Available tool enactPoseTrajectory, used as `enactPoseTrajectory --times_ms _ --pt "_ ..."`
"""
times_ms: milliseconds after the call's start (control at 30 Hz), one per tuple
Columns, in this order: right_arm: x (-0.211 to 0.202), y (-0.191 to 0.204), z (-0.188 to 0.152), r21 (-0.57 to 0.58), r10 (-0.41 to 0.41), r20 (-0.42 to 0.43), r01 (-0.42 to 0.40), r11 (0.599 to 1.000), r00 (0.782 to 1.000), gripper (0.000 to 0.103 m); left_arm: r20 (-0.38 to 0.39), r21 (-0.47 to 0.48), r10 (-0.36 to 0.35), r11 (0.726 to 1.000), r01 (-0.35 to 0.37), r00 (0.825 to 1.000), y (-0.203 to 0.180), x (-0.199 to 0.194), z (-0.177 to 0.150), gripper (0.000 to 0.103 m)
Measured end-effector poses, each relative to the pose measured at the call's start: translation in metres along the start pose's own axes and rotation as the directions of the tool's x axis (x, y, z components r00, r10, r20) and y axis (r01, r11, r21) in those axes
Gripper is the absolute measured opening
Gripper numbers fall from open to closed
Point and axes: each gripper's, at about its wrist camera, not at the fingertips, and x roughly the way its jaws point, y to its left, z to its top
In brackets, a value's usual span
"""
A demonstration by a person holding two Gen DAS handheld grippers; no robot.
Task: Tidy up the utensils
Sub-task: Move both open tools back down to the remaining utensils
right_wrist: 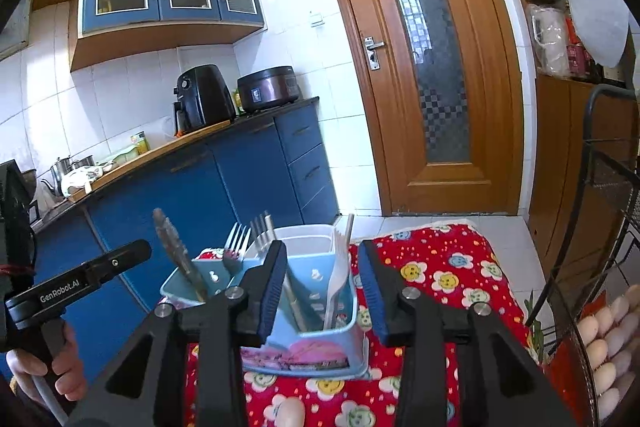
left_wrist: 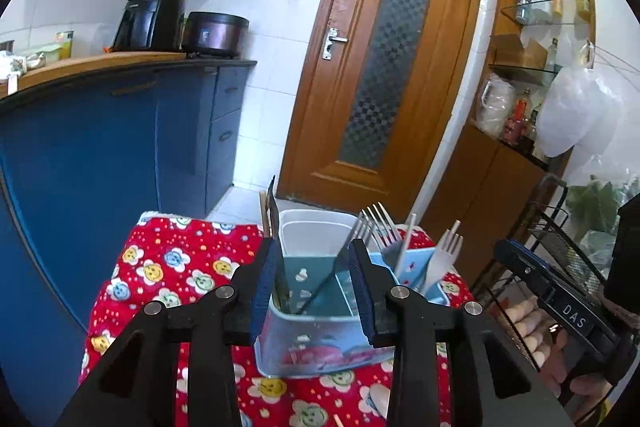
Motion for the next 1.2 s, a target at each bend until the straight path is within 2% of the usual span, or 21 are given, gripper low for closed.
enactPoseTrajectory --times_ms 267,567,900,1200 --pt "-0.021 0.001 -0.016 0.022 0.015 -0.044 -0.014 1.0 0.999 0.047 -0.022 -0.001 -0.01 1.0 0.01 1.0 -0.003 -0.025 -0.014 0.039" --pt "-0.033 0.003 -0.043 0.003 -0.003 -0.119 0.004 1.0 0.993 0.049 -0.063 0.009 -0.024 1.0 0.025 0.998 -0.01 -0.044 -0.038 0.042" --pt "-0.035 -0.007 -0.073 0.019 -0.013 -0.196 0.017 1.0 0.98 0.05 -0.147 -0.005 -0.031 1.0 0.031 0.989 -0.014 -0.041 -0.069 0.042" --pt "-0.03 -0.016 -0.093 0.043 -0.016 -0.259 0.028 0.999 0.966 0.05 -0.24 -0.026 -0.021 1.0 0.016 0.971 -0.01 -0.024 -0.095 0.042"
